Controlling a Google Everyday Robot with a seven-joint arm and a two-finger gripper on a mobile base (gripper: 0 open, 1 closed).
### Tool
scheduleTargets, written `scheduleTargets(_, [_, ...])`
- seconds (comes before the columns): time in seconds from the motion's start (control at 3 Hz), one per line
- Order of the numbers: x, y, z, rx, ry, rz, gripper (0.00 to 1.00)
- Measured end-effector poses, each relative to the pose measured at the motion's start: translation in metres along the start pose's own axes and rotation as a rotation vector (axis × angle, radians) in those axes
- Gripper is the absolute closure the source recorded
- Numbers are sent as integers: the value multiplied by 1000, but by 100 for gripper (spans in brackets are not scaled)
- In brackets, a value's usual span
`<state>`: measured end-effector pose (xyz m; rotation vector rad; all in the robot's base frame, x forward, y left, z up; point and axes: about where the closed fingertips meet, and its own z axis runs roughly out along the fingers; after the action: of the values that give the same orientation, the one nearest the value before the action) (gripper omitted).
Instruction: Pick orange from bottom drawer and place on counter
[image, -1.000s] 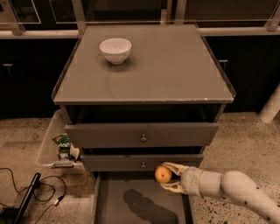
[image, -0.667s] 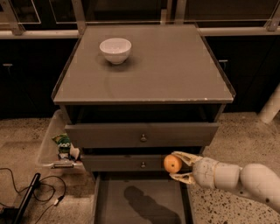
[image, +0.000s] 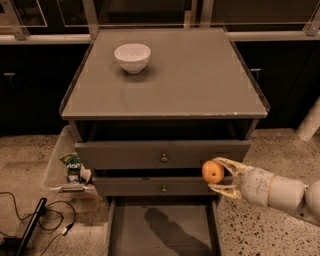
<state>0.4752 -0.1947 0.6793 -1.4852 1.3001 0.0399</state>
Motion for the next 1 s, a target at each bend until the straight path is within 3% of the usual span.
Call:
scheduleTargets(0.33, [-7,-23,-9,6,-22,20,100])
scheduleTargets(1.0, [-49,-131,-47,-19,-146,83,100])
